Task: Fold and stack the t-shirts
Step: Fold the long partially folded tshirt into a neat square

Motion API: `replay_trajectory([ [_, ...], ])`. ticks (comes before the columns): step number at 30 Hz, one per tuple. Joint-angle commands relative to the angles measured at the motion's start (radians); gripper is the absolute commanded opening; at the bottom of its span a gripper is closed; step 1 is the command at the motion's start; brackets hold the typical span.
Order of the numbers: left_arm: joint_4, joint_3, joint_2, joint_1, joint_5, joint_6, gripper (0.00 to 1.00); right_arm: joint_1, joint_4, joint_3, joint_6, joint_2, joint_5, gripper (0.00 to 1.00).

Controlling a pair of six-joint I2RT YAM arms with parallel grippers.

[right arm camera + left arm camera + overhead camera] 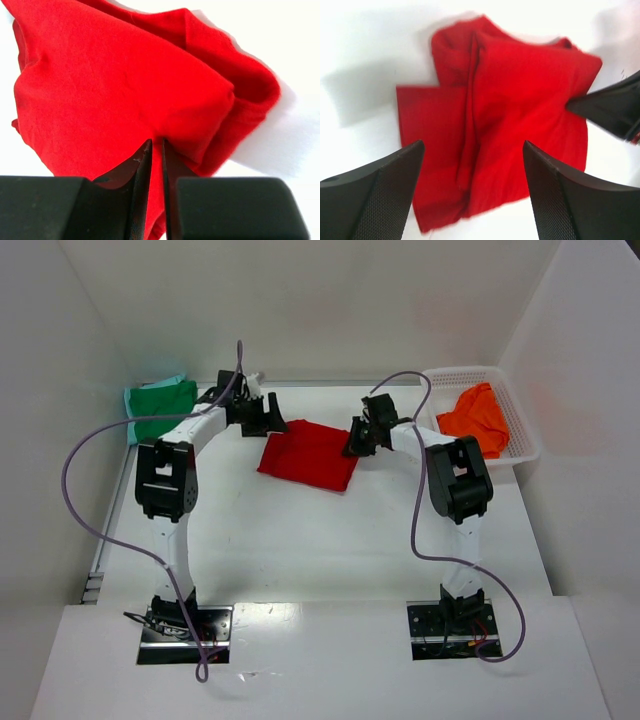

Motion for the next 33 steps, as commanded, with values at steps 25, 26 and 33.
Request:
replay_trajectory([
  [25, -0.018, -0.064, 0.117, -0.048, 0.104, 0.07, 0.91, -0.003, -0.02, -0.037, 0.0, -0.021, 0.033, 0.2],
  [26, -0.034, -0.051, 0.126, -0.056, 0.063, 0.07, 0.91, -0.003, -0.02, -0.026, 0.0, -0.019, 0.03, 0.2],
  [33, -0.072, -0.017, 0.166, -0.089, 0.003, 0.024, 0.94, -0.003, -0.029, -0.002, 0.0, 0.007, 0.02, 0.2],
])
